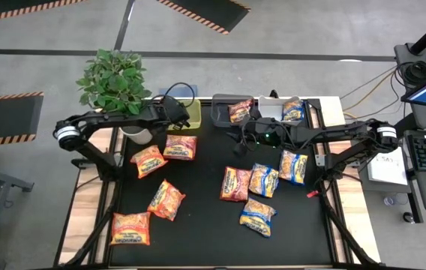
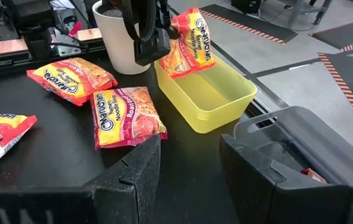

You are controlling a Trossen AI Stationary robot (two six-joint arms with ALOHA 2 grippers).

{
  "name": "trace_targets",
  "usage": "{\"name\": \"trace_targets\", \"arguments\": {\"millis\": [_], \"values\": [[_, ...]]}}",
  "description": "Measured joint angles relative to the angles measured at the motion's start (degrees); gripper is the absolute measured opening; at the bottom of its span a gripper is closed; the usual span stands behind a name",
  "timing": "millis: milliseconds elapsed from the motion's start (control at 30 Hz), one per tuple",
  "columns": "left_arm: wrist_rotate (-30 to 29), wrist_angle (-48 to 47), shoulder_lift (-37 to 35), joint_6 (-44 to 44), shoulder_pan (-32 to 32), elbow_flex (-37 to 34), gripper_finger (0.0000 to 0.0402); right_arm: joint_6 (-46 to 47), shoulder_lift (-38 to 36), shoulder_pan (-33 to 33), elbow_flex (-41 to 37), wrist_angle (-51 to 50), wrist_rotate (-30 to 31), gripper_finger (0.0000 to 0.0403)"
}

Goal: Sort Maruchan noodles
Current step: Put the orange noodle pack into the yellow bin, then put the top red noodle pack into the black bin

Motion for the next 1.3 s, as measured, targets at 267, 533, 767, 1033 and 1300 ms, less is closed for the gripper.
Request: {"name": "trace_targets", "arguments": {"millis": [267, 533, 767, 1033, 1300], "values": [[4.07, -0.54, 0.15, -4.76, 0.84, 0.00, 0.0040, -0.01, 0.02, 0.00, 0.00, -0.28, 0.00, 0.0153], [6.97, -0.60, 0.13, -6.96, 2.18, 0.00, 0.0045, -0.15, 0.02, 0.00, 0.00, -0.98, 0.00, 0.0153], [6.92, -0.60, 0.10, -8.50, 2.29, 0.00, 0.0071, -0.17, 0.02, 0.00, 0.00, -0.99, 0.00, 0.0153], [6.88, -0.60, 0.08, -8.60, 2.36, 0.00, 0.0116, -0.20, 0.02, 0.00, 0.00, -1.20, 0.00, 0.0153], [6.86, -2.23, -0.57, -4.54, 1.87, 1.44, 0.0152, -0.20, 0.04, 0.00, 0.00, -1.90, 0.00, 0.0153]]}}
